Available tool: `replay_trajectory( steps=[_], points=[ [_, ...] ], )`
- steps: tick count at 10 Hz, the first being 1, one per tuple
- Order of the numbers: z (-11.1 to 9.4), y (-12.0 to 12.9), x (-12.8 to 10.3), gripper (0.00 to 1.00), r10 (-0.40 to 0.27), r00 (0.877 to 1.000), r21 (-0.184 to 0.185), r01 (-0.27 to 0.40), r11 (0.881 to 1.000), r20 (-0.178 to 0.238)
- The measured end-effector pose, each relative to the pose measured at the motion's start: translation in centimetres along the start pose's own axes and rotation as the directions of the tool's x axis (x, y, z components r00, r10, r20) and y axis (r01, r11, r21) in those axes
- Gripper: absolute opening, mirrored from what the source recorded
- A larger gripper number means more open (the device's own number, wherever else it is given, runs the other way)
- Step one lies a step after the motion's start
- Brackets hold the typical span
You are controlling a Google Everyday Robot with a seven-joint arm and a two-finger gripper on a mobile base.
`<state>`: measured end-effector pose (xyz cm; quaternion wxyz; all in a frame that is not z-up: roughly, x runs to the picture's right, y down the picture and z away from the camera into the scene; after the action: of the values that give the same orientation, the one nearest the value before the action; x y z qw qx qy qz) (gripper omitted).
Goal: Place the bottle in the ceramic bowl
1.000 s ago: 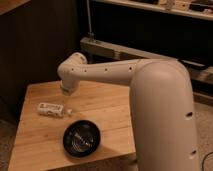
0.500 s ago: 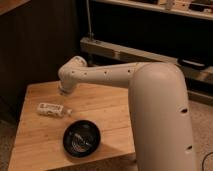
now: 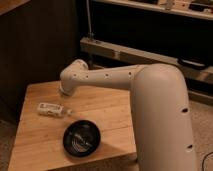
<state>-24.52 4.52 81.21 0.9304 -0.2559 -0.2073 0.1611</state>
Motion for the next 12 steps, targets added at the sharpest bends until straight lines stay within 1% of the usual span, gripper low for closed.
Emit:
replay_trajectory(
  steps=[1, 3, 6, 7, 10, 12],
  points=[
    [0.8, 0.3, 0.2, 0.65, -0.004, 1.0, -0.006, 0.004, 1.0, 0.014],
    [1.5, 1.0, 0.0, 0.65, -0.013, 0.999, -0.015, 0.014, 1.0, 0.03],
    [3.1, 2.3, -0.4, 0.65, -0.032, 0.998, -0.033, 0.034, 0.999, 0.044],
    [3.9, 2.8, -0.5, 0.65, -0.044, 0.998, -0.038, 0.045, 0.998, 0.044],
    [6.2, 3.9, -0.2, 0.65, -0.058, 0.998, -0.04, 0.058, 0.998, 0.009],
    [7.0, 4.0, -0.2, 0.65, -0.071, 0.997, -0.037, 0.07, 0.997, -0.006]
  ],
)
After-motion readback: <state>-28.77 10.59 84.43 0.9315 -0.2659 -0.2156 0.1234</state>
